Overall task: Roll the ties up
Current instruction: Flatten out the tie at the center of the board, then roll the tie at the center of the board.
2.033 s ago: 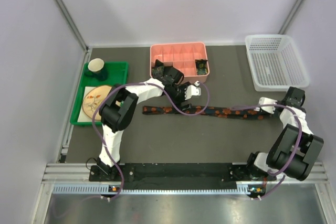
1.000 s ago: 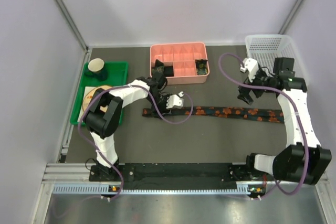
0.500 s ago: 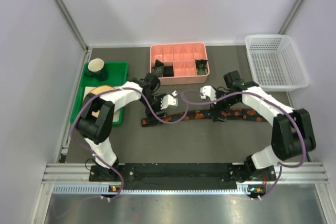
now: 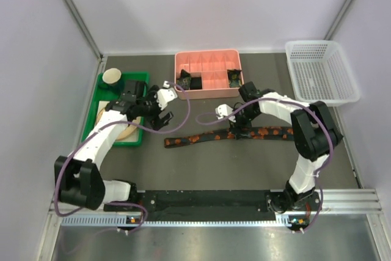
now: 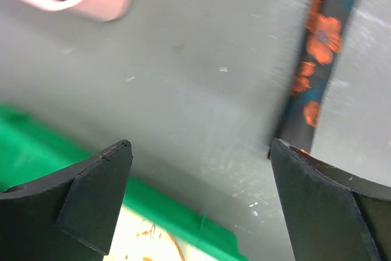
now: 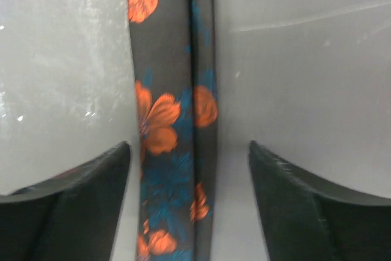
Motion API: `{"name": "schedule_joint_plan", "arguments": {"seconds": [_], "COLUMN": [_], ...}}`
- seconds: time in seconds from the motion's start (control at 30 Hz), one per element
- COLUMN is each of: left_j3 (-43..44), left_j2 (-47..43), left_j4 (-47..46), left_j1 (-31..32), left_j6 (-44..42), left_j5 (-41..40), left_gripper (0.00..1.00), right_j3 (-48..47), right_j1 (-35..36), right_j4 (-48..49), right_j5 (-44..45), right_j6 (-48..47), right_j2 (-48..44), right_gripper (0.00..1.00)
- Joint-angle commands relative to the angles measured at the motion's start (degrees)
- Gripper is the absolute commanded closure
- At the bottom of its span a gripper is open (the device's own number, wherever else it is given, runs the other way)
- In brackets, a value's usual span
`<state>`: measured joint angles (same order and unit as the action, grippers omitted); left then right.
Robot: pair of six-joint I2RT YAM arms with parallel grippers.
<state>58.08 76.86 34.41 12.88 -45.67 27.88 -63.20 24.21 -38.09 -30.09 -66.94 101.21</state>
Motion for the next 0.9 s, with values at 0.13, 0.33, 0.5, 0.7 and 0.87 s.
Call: {"name": "schedule_joint_plan", "arguments": {"seconds": [0.13, 0.33, 0.5, 0.7, 0.87], "left_j3": [-6.3, -5.2, -6.2, 3.2, 1.4], "left_j2": [-11.9, -11.9, -13.8, -0.7, -6.9], "left_j4": [-19.4, -16.2, -19.0, 1.8, -4.7], "left_j1": [-0.5, -1.7, -3.0, -3.3, -5.0], "left_j6": [24.3, 28.2, 28.7, 22.6, 20.7], "left_j5": [-17.4, -17.6, -14.2, -8.4, -2.7], "left_gripper": [0.01, 0.01, 0.01, 0.01, 0.01], "right_j3": [-6.1, -4.0, -1.8, 0.2, -0.8], "right_j1": [1.4, 2.2, 2.5, 2.7, 2.7], "right_j4": [-8.0, -8.9, -8.9, -6.3, -1.8], "right_j5": [-1.4, -0.9, -0.9, -0.9, -0.9], "right_j6": [-2.2, -0.3, 0.8, 5.7, 12.7], "right_j2": [3.9, 2.8, 0.8, -2.5, -10.7], "right_gripper": [0.49, 0.59, 0.60, 0.54, 0.38]}}
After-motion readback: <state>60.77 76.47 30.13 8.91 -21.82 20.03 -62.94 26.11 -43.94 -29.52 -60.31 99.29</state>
